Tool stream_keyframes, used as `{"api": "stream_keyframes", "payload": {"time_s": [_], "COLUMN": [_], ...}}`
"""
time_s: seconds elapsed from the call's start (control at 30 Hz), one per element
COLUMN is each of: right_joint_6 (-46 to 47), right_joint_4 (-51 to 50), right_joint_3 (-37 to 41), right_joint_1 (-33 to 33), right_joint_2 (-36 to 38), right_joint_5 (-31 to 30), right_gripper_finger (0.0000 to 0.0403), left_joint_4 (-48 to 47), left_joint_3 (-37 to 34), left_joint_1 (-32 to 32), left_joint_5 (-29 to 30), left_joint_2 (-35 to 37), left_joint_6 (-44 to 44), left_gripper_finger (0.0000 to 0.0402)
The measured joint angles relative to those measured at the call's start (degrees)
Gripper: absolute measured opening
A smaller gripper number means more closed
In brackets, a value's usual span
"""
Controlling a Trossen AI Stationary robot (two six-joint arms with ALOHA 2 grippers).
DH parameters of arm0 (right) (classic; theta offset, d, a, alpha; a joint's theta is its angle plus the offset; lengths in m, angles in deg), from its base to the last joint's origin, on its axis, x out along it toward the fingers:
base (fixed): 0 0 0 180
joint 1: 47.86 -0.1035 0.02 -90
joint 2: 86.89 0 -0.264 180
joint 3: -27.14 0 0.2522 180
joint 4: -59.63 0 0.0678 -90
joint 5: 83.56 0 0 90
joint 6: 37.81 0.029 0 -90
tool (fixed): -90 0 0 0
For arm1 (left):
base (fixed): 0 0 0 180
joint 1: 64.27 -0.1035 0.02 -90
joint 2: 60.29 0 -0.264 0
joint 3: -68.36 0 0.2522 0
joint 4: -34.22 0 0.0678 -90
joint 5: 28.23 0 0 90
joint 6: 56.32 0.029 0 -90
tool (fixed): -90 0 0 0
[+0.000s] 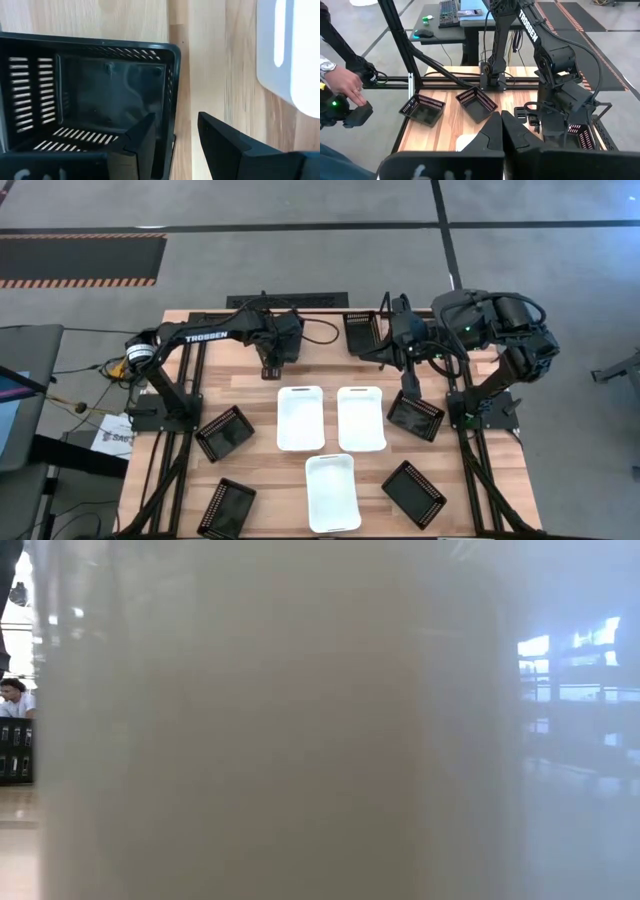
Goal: Stack baskets on shelf by color
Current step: Adjust the black bins
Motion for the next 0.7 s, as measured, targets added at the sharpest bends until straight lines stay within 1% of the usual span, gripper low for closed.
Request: {"api": "stream_keyframes", "payload": {"time_s": [0.23,0.4,0.47,0.57,0.7], "right_joint_6": [0.5,0.5,0.5,0.5,0.5], "right_joint_4": [0.1,0.9,0.7,0.6,0.7], "right_joint_3": [0.0,0.0,0.0,0.0,0.0], "right_joint_1": [0.0,-0.4,-0.4,-0.3,-0.3], "right_joint_2": [0.0,0.0,0.0,0.0,0.0], "right_joint_5": [0.0,0.0,0.1,0.1,0.1], "right_gripper_finger": [0.0001,0.0001,0.0001,0.0001,0.0001], "left_joint_4": [-0.6,0.8,1.7,3.8,5.7], "left_joint_3": [-0.3,-0.2,-0.2,-0.2,0.0], "left_joint_1": [-0.6,-0.5,-0.5,-0.5,-0.5], "left_joint_5": [0.0,0.7,0.9,1.1,1.1], "left_joint_2": [-3.4,-5.3,-5.5,-5.5,-5.3], "left_joint_6": [0.6,0.9,0.2,-1.9,-5.0], "left_gripper_finger": [0.0135,0.0135,0.0129,0.0102,0.0039]}}
